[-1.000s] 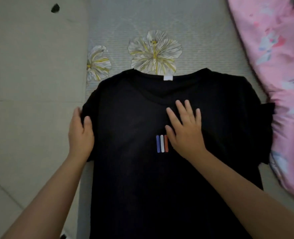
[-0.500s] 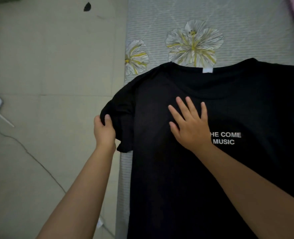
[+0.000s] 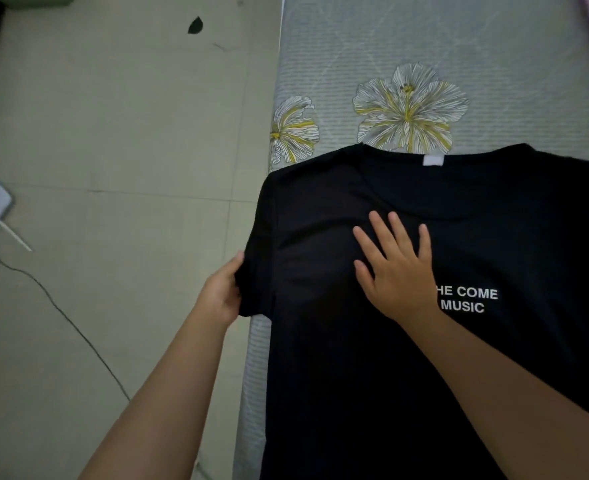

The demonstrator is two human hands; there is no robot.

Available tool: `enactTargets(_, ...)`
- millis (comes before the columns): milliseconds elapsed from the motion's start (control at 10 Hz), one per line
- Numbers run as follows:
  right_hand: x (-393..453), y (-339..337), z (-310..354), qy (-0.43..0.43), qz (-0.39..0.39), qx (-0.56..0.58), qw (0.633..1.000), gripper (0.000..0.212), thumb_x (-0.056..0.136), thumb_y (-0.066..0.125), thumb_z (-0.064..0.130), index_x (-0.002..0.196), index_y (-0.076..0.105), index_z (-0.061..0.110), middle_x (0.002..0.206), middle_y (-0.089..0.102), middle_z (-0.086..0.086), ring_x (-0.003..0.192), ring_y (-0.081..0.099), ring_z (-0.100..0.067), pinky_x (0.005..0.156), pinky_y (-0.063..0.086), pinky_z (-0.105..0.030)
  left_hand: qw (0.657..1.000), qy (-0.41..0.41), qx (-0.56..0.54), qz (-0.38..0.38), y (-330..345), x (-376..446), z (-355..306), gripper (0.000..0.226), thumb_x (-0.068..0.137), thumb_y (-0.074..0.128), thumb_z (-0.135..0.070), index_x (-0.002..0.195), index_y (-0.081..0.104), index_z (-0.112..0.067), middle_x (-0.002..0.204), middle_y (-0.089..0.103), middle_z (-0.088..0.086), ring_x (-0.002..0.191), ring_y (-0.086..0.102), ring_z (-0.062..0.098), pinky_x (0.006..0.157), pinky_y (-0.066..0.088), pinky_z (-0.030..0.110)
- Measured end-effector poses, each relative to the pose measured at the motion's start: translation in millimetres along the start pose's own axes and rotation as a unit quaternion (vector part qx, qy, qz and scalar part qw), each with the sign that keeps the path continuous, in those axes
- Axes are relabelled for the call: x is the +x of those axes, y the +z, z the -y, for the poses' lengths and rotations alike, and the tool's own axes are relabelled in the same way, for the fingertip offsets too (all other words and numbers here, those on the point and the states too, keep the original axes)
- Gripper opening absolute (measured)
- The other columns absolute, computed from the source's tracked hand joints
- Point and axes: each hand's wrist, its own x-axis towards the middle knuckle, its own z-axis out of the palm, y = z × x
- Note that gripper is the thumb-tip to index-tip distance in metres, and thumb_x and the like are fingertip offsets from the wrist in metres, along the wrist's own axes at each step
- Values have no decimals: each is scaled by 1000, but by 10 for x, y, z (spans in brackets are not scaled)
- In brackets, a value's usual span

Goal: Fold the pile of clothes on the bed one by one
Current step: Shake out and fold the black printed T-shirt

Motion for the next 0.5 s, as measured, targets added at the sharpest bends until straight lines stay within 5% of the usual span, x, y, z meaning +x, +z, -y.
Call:
enactTargets(100,0,19,-16,-3,5,4,1000,49,84,36,36,120,60,14,131,54,-13,121,50,-36,98,28,-62,993,88,-77,-23,-17,-52,112,23,95,46,-14,111,57,-2,106,63,10,87,61,18,72,49,30)
enactTargets(200,-8,16,-8,-5,15,17,1000,49,85,36,35,122,59,13,133,52,-15,122,48,-37,99,24,-60,945,277,25,-172,52,-162,85,20,94,47,-7,111,54,0,105,61,12,90,58,17,82,50,32)
enactTargets(300,-6,-41,-23,3,30,76,997,41,91,42,26,127,54,10,138,46,-15,130,39,-36,106,18,-56,825,474,207,-227,251,-390,56,26,89,52,-6,113,54,4,108,57,14,100,53,18,92,40,23)
enactTargets(400,-60,-181,-169,26,54,227,972,42,94,45,6,135,41,3,144,35,-16,137,24,-27,111,11,-41,690,601,391,-96,539,-598,154,29,78,55,0,105,60,8,97,62,21,91,54,20,83,39,23)
enactTargets(500,-234,-374,-396,88,27,305,948,41,94,42,0,135,40,-1,141,39,-15,132,26,-17,107,18,-26,587,551,590,63,754,-669,389,49,79,62,-12,126,53,-4,121,58,17,110,55,30,95,41,40)
